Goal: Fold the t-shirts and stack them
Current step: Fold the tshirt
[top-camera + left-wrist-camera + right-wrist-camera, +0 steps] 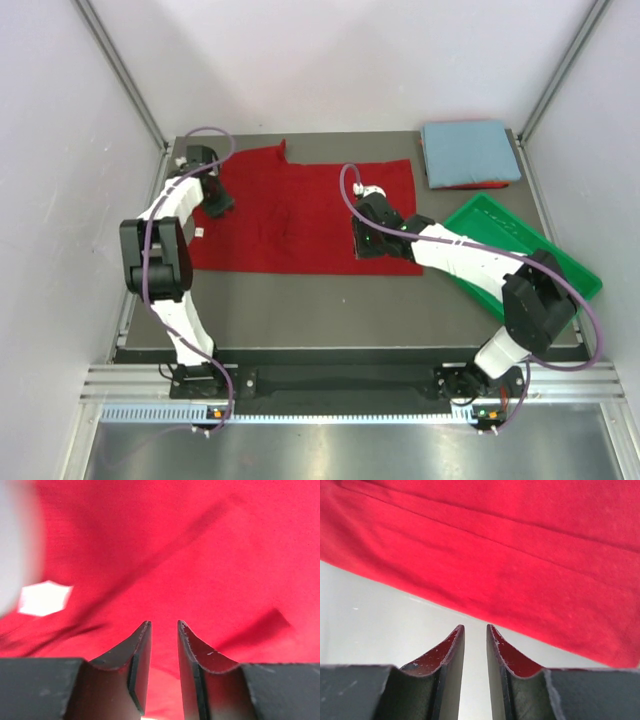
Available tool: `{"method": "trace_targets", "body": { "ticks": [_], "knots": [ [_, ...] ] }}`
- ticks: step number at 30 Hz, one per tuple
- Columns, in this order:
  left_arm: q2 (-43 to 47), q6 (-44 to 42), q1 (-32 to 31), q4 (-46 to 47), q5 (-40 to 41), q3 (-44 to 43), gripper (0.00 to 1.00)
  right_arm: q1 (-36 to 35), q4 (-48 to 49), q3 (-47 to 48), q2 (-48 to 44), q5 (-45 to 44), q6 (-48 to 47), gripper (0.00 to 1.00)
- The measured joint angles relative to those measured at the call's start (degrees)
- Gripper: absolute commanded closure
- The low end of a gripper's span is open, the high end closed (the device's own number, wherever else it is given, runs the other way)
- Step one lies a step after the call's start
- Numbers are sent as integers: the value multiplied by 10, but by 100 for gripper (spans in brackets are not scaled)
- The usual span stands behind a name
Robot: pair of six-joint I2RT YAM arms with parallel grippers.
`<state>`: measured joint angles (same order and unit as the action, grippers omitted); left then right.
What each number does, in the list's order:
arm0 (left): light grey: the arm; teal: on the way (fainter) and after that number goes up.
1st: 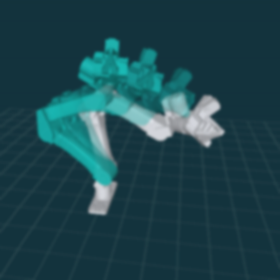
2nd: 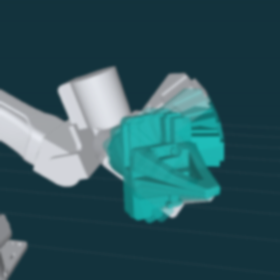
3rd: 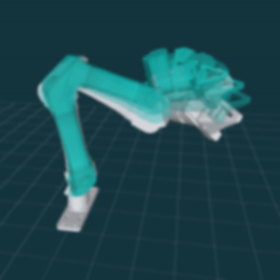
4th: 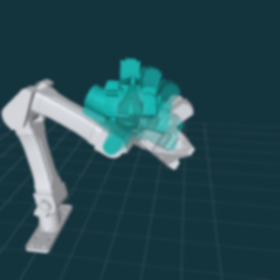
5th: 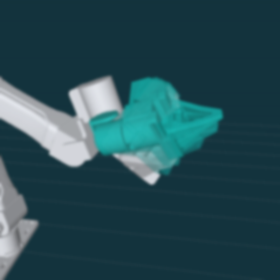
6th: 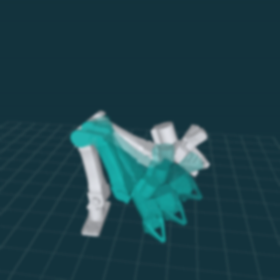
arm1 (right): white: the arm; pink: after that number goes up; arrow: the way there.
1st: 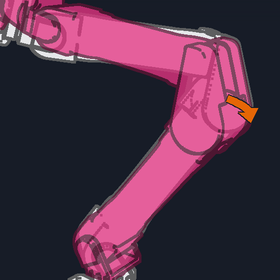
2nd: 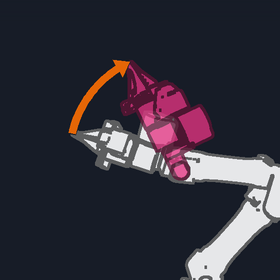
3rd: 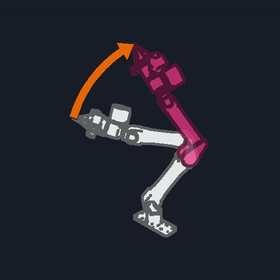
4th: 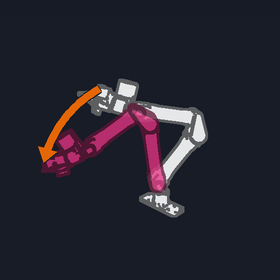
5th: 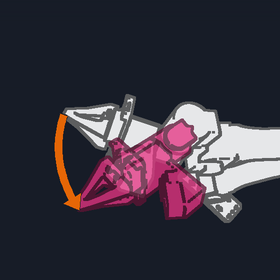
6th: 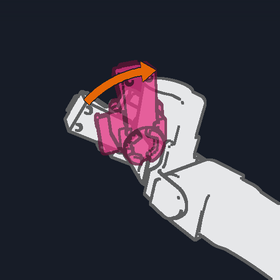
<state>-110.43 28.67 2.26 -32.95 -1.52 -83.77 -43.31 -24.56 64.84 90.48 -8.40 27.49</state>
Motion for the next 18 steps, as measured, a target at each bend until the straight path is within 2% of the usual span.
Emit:
{"method": "trace_targets", "body": {
  "ticks": [4, 9, 13, 18],
  "knots": [
    [86, 30, 16, -15, 115, 51, 71, 5, -16, -17, -2, -12, 1, 75],
    [198, 58, 62, -7, 130, 148, 74, 14, -17, -42, -1, -16, 4, 76],
    [198, 71, 103, -3, 129, 195, 75, 27, -10, -42, 12, -21, 4, 76],
    [161, 77, 99, 9, 123, 232, 75, 45, -2, -48, 34, -34, 1, 77]
  ]
}}
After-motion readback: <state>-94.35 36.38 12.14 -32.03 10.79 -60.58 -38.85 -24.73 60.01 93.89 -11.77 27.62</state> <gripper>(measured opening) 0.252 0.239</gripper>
